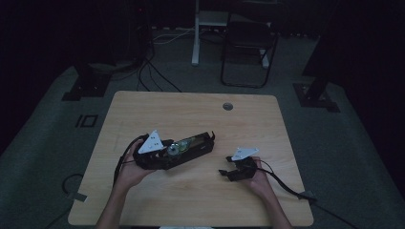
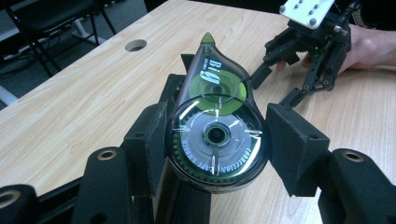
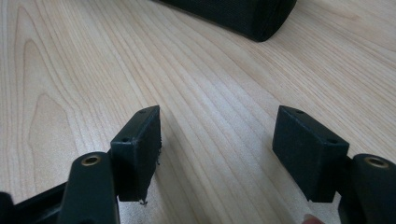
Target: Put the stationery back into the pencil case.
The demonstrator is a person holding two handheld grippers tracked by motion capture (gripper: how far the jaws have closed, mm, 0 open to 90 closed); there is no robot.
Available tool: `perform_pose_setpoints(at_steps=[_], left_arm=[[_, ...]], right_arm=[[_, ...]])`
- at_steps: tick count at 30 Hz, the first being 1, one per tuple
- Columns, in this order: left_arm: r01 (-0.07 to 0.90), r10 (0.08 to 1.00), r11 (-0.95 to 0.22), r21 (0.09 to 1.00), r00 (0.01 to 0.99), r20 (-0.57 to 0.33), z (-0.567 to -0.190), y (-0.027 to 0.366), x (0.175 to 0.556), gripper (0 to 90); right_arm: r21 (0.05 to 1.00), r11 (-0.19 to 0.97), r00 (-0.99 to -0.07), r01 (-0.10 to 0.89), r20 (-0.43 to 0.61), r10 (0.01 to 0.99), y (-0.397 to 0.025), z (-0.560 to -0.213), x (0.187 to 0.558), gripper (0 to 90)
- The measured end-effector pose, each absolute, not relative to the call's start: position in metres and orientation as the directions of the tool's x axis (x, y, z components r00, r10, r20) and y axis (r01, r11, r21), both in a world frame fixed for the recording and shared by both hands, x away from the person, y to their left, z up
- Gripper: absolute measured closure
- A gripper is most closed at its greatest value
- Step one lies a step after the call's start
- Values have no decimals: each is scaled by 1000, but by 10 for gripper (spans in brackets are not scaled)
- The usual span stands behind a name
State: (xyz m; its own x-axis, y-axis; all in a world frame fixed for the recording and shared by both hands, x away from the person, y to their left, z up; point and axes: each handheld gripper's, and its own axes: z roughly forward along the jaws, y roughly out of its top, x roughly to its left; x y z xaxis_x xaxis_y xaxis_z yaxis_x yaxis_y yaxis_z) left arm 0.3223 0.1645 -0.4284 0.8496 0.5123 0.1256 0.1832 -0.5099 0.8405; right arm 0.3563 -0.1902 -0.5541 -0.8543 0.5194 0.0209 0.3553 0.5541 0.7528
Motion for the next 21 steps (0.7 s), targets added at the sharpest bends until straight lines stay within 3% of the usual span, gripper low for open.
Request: perform_pose_setpoints(at_steps=[21], left_arm=[[206,529,-518,830,840,122,-436,162,335,418]], right_arm=[[753,554,-854,356,22,520,-190,-554,356,323]])
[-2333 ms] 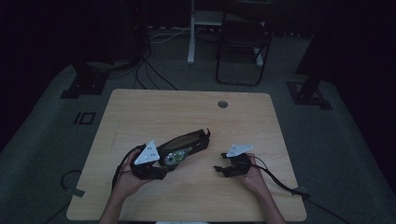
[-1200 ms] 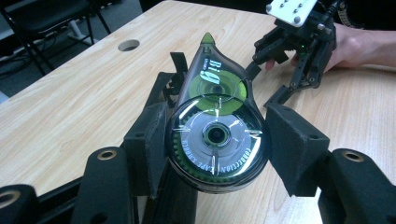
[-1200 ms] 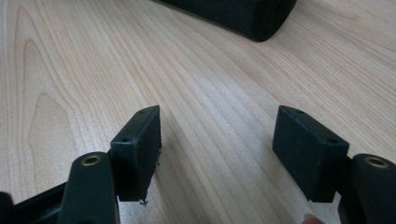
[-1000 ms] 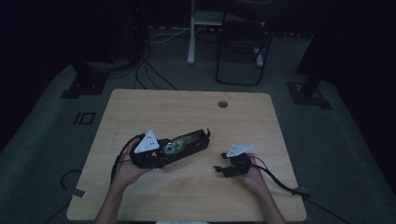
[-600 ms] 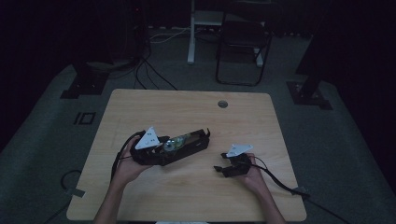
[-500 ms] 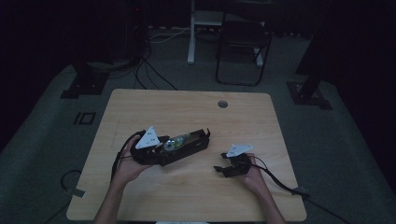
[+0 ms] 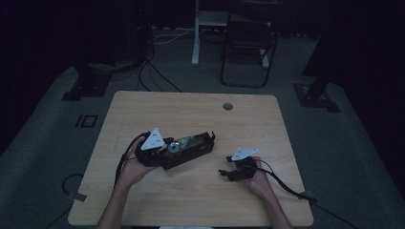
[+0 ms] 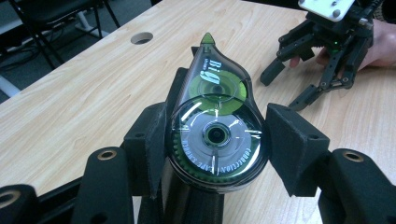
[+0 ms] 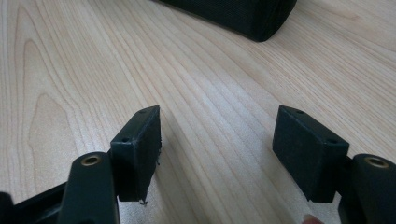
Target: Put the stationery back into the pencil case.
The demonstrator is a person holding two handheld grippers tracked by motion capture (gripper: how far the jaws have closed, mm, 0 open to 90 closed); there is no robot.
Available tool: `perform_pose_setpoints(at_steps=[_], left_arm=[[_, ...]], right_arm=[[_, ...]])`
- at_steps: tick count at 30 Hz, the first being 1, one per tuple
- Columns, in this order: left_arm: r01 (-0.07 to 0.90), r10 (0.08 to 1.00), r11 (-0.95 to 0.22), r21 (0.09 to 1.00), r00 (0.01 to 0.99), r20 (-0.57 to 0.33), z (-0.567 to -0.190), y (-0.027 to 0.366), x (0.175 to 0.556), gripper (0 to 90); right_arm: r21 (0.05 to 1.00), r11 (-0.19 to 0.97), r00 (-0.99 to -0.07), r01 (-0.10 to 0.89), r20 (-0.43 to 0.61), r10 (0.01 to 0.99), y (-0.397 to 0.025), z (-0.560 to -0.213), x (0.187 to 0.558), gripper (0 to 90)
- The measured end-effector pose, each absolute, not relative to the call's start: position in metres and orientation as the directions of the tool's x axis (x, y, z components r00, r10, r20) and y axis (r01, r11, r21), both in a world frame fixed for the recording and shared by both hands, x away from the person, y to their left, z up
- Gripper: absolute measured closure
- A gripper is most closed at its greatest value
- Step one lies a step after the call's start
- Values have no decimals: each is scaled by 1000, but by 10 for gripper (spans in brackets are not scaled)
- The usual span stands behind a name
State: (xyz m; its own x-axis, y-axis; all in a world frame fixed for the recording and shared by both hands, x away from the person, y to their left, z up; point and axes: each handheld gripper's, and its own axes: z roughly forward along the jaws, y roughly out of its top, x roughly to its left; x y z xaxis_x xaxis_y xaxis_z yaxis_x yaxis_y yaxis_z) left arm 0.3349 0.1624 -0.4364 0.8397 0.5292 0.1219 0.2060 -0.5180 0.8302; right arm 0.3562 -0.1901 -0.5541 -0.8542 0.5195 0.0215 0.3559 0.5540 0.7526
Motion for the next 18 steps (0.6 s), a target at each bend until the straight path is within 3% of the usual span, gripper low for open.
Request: perform_pose_setpoints(at_steps=[18], left_arm=[[229,549,-512,828,829,110,-444,159,345,418]], right_arm=[[752,555,-854,355,21,519,-190,-554,356,322]])
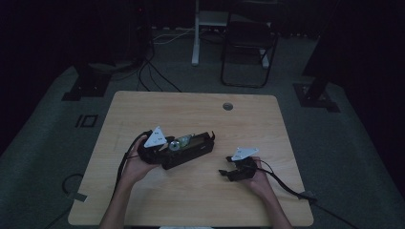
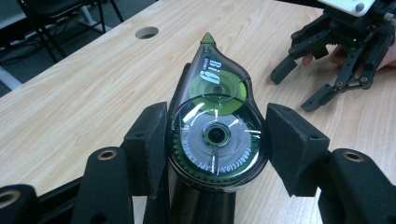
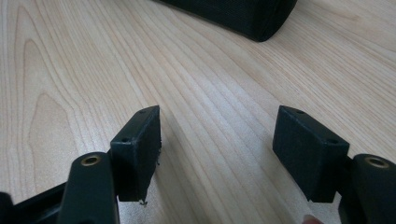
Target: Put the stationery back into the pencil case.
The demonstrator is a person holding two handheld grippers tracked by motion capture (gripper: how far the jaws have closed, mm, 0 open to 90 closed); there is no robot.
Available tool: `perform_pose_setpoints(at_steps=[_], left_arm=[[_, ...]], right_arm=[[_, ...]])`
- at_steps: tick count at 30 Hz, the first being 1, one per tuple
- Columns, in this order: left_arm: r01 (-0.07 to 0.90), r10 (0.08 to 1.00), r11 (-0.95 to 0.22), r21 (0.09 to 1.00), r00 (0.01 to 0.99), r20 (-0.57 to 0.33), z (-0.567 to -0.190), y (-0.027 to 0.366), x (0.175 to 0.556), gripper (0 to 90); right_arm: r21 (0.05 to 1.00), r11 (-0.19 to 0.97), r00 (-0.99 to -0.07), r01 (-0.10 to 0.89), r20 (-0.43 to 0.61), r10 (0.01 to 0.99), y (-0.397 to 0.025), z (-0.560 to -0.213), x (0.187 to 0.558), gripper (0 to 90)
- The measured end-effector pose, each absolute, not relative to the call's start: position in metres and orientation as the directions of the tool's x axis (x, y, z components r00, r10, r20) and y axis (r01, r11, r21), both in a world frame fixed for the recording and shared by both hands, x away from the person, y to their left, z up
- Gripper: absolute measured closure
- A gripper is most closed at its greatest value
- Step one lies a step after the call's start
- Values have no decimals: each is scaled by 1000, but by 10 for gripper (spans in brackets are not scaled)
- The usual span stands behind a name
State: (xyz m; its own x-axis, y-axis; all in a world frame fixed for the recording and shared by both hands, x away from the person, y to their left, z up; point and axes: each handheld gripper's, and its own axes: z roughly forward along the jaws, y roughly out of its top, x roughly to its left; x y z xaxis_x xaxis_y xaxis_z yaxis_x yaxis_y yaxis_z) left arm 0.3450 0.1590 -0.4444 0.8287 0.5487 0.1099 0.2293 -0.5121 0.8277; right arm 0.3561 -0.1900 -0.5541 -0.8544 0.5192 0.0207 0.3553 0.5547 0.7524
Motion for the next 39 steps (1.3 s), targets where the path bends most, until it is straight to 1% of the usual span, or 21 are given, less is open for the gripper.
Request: perform_pose_setpoints(at_steps=[39], left_arm=[[262,553,-517,815,829,85,-459,148,362,418]], right_arm=[[753,555,-855,354,20,518,-190,-554,356,319]])
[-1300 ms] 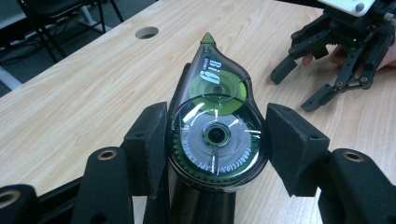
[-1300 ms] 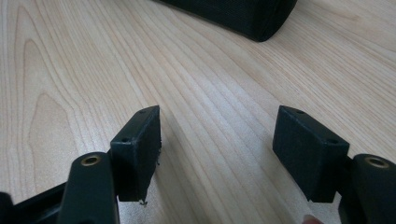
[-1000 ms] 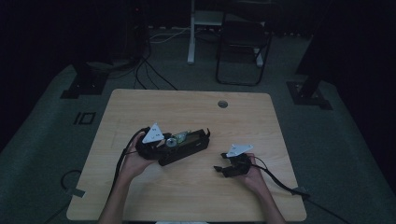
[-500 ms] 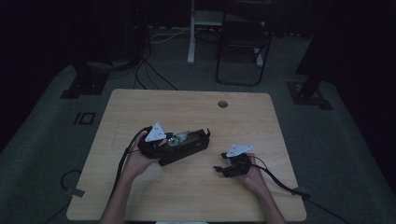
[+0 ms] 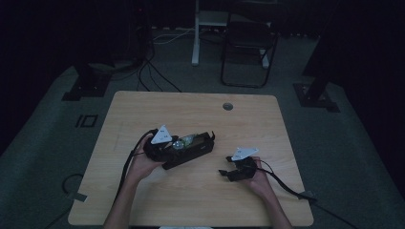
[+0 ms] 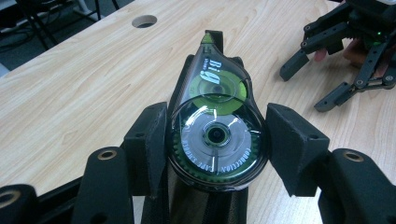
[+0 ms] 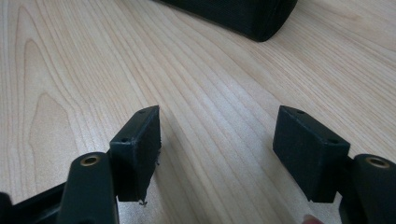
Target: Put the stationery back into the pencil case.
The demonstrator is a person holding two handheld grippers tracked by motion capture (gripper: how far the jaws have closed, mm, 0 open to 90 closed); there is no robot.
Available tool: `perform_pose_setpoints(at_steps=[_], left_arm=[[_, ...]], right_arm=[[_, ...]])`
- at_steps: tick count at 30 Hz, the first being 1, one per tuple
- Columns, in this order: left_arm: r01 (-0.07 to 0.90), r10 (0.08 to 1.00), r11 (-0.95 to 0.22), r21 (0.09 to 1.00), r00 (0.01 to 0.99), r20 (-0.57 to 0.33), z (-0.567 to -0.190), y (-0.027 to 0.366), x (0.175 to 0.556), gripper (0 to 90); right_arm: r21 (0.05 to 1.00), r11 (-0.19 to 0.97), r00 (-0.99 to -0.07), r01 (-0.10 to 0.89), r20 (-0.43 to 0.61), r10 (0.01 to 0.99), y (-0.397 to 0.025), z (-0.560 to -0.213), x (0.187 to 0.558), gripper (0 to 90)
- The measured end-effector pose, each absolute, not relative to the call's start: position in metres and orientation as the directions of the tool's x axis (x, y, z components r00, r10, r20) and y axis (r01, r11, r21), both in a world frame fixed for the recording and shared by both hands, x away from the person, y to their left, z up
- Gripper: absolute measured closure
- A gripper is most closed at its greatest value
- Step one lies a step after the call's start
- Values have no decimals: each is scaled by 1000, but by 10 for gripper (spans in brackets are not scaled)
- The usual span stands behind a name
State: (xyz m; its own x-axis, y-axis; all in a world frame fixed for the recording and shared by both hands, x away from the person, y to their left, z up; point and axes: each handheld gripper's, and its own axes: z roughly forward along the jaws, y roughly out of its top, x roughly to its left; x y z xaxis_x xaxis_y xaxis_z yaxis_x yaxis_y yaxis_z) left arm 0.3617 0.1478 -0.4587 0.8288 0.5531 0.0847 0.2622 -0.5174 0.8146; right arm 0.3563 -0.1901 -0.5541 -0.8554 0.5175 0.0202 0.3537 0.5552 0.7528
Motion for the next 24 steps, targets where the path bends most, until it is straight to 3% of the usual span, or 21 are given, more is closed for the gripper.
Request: perform_pose_setpoints(at_steps=[24], left_arm=[[282,548,-528,801,833,69,-468,142,368,418]], right_arm=[[753,556,-856,353,19,517,-190,-554,356,319]])
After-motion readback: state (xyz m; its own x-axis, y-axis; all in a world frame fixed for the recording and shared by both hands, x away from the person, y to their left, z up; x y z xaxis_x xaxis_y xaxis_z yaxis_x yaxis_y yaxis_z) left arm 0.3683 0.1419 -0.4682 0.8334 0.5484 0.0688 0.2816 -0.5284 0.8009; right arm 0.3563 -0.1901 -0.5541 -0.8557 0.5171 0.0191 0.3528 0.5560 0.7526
